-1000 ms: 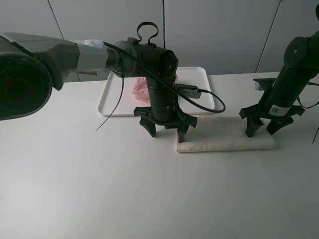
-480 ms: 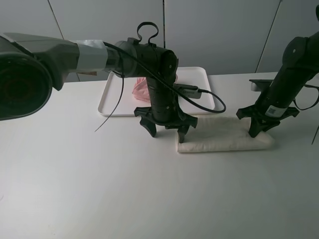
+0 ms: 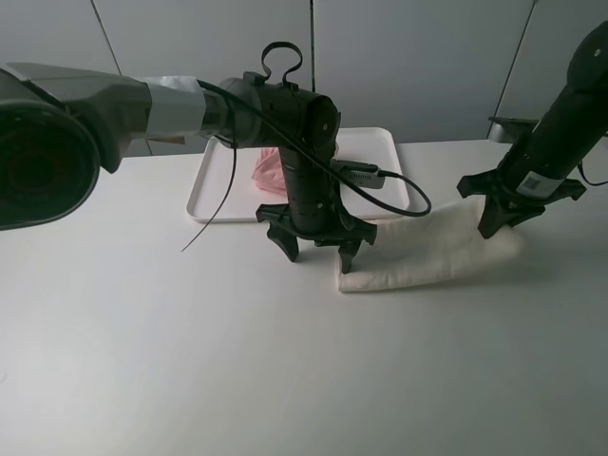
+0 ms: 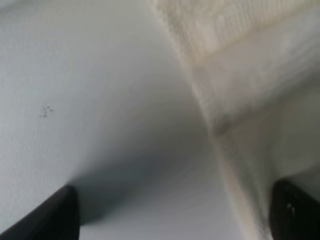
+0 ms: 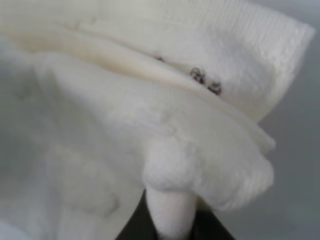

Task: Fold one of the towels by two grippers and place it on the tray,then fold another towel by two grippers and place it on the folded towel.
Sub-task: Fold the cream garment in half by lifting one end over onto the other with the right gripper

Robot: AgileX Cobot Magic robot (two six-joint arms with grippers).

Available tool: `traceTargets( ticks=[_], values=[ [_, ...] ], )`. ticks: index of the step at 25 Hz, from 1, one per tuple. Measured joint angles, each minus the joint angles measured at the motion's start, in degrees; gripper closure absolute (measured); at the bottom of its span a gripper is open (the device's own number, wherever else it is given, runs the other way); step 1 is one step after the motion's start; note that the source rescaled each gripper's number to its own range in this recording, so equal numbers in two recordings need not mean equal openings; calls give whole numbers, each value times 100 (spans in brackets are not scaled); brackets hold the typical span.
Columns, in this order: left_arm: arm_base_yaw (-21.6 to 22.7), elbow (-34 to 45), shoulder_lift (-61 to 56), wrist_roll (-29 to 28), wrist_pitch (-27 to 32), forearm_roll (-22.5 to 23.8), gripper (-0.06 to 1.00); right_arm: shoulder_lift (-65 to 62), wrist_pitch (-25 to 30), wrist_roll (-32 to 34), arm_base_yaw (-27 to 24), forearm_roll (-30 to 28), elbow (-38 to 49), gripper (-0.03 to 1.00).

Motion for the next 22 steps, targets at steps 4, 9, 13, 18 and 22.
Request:
traceTargets(
  ticks=[4, 9, 13, 18, 22],
  values=[
    [0, 0, 0, 23, 0, 12, -4, -233, 243, -28, -22, 645, 0, 92],
    [0, 0, 0, 37, 0, 12, -4, -239, 702, -353, -22, 1479, 0, 92],
    [0, 0, 0, 37, 0, 25, -4, -239, 860, -747, -22, 2240, 38, 92],
    [0, 0, 0, 125, 0, 25, -4, -84, 871, -1027, 282, 2575, 125, 92],
    [0, 0, 0, 135, 0, 25, -4, 246, 750, -1440, 496, 3073, 176, 92]
  ],
)
